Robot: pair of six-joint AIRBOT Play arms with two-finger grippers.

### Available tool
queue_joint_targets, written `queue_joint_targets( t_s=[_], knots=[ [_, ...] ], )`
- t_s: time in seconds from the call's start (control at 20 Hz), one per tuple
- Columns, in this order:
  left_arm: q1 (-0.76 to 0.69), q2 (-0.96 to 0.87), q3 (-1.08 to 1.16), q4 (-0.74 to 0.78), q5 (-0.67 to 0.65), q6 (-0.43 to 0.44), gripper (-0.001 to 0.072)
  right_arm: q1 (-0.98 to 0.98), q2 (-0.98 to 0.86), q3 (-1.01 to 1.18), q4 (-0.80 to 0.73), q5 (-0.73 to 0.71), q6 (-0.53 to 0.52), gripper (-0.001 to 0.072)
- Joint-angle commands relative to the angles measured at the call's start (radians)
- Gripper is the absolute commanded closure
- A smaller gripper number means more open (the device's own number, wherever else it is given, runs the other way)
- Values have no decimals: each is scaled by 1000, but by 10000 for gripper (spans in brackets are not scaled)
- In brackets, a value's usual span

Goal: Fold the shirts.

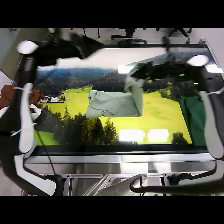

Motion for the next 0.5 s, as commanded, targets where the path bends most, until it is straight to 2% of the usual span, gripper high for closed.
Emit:
queue_joint_targets(
  t_s=[0.0, 0.1, 0.2, 0.3, 0.35, 0.45],
  knots=[
    [163, 180, -21, -76, -38, 39, 688, 307, -146, 1, -1, -358, -134, 690],
    [198, 250, -90, -76, -38, 77, 688, 460, -273, 2, 0, -597, -207, 482],
    [202, 301, -176, -76, -38, 97, 688, 557, -365, 2, 0, -765, -274, 469],
    [187, 327, -245, -77, -37, 121, 688, 549, -370, 2, -1, -729, -273, 354],
    [182, 329, -265, -77, -37, 122, 688, 519, -350, 2, -4, -678, -273, 327],
    [171, 329, -298, -78, -37, 124, 688, 422, -287, 2, -5, -549, -270, 328]
  ],
)
